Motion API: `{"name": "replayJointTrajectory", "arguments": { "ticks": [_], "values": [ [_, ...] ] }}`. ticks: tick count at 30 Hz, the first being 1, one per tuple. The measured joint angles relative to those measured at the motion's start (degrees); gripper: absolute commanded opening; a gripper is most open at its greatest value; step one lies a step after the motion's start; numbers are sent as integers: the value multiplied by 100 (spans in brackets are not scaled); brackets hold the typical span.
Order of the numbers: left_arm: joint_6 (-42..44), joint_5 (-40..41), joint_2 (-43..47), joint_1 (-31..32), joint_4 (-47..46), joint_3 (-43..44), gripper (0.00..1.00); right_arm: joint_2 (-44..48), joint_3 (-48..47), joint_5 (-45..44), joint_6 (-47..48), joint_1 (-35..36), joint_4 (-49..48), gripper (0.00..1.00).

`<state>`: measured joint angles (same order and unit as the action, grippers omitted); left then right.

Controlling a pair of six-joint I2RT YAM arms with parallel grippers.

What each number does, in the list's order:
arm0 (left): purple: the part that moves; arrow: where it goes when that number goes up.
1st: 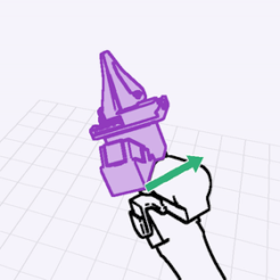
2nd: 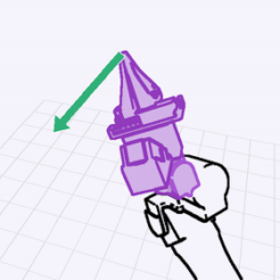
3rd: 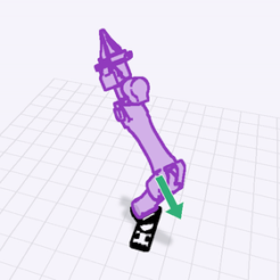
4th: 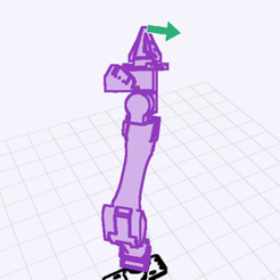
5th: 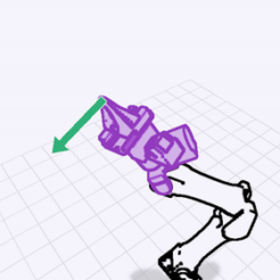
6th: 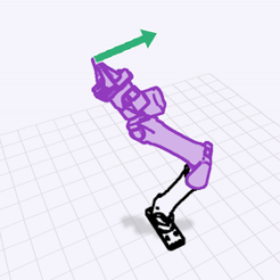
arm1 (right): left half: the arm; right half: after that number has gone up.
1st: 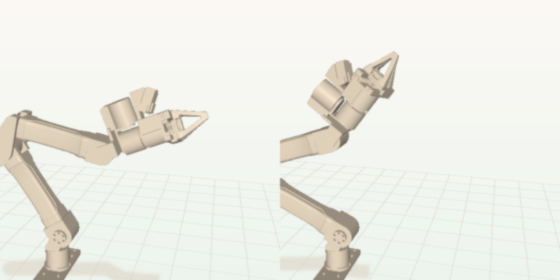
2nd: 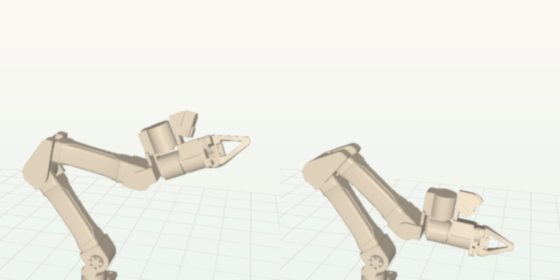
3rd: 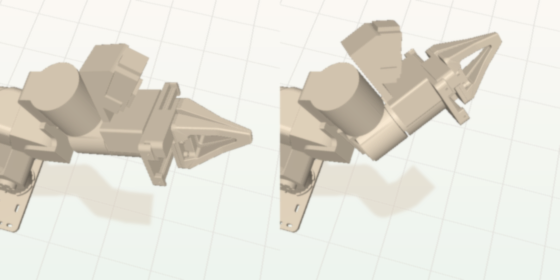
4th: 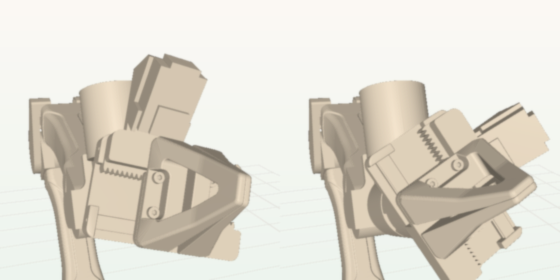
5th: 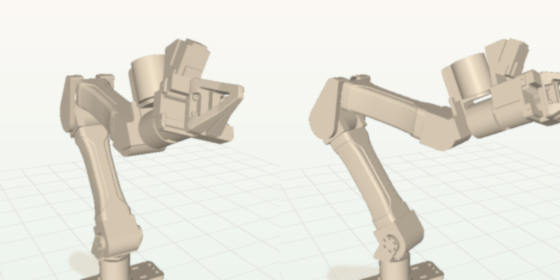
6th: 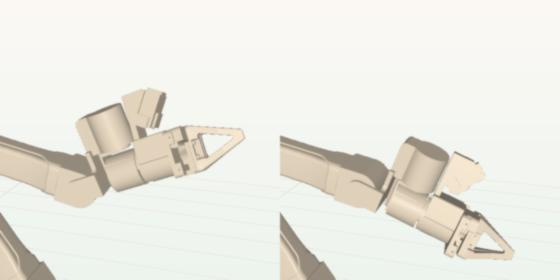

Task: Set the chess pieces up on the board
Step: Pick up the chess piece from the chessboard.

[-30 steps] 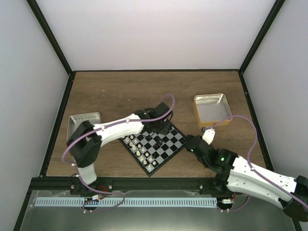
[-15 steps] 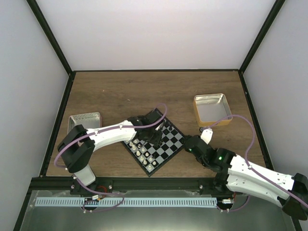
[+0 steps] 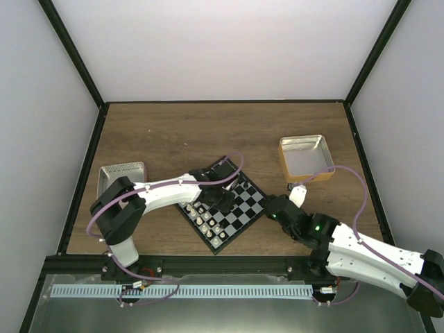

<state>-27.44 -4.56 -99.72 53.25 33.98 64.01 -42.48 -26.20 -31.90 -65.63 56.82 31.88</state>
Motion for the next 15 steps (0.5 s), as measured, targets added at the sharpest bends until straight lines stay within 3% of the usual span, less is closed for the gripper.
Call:
{"name": "replayJointTrajectory", "arguments": {
  "ticks": [8, 15],
  "values": [
    [-15, 212, -46, 0, 55, 4, 8, 2, 0, 0, -2, 0, 0, 64],
    [-26, 490, -46, 0, 125, 50, 7, 2, 0, 0, -4, 0, 0, 64]
  ]
}}
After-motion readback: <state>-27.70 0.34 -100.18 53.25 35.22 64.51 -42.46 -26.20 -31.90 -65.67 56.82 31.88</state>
